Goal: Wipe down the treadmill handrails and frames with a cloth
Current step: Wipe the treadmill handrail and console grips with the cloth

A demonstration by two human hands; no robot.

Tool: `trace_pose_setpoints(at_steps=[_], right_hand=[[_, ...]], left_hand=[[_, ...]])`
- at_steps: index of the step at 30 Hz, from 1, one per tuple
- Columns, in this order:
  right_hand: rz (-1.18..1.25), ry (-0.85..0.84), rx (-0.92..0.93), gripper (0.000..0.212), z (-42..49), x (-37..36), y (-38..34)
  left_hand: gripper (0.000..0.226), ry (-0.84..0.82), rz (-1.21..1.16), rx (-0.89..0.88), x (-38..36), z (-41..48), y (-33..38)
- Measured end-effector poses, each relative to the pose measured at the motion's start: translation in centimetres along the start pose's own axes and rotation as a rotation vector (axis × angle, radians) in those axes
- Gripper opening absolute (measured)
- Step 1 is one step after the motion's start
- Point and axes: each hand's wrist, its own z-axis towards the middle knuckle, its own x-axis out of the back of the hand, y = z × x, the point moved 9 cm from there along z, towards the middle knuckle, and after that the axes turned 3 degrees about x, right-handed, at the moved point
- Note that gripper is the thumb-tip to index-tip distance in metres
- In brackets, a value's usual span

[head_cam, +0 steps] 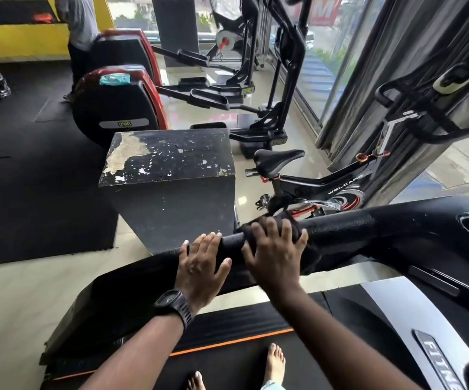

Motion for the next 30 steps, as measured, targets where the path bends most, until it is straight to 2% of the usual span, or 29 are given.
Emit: trace_pose_setpoints(at_steps=[3,5,6,8,11,14,17,19,21,23,25,27,30], right_hand=[[0.024,-0.011,0.144,0.046,0.5,-0.3,-1.8],[0.01,-0.131,0.254,0.048,3.4,-0.4,-2.4],[0.012,-0.211,0.275,0.049,4.6,-0.4,-2.1],[0.034,-0.276,0.182,0.049,6.3,-0.4,0.0],[0.004,-0.119,-0.029,0.046,3.9,0.4,2.6],[-0.003,-0.007,0.022,0.044,0.0,-0.2,0.3],[0.003,-0.054,0.176,0.046,2.0,-0.1,-1.5],[0.013,-0.215,0.237,0.047,4.6,0.0,-1.4],[0.05,-0.298,0.13,0.046,6.6,0.0,0.8],[0.037,-0.241,-0.053,0.046,6.3,0.4,3.1],[-0.01,-0.114,-0.116,0.044,3.8,0.6,2.6],[-0.008,-0.018,-0.045,0.041,1.4,0.2,0.7],[0.019,-0.061,0.173,0.048,2.6,0.1,-0.7]], left_hand=[[0.064,0.009,0.0,0.005,-0.2,0.2,0.3],[0.066,0.004,-0.002,0.006,-0.2,0.2,0.5],[0.067,-0.002,0.003,0.003,-0.3,0.2,0.6],[0.067,-0.01,0.009,0.001,-0.3,0.2,0.8],[0.066,-0.007,0.008,0.004,-0.2,0.2,0.8],[0.065,-0.002,0.007,0.012,-0.2,0.2,0.9],[0.064,0.011,0.016,0.005,-0.2,0.4,1.0],[0.066,-0.004,0.023,0.002,-0.3,0.4,1.1],[0.067,-0.018,0.027,-0.004,-0.5,0.4,1.3],[0.066,-0.02,0.029,-0.01,-0.5,0.5,1.4],[0.065,-0.018,0.029,-0.006,-0.5,0.6,1.4],[0.064,-0.004,0.025,0.006,-0.5,0.6,1.4],[0.063,0.008,0.027,-0.006,-0.5,0.7,1.7]])
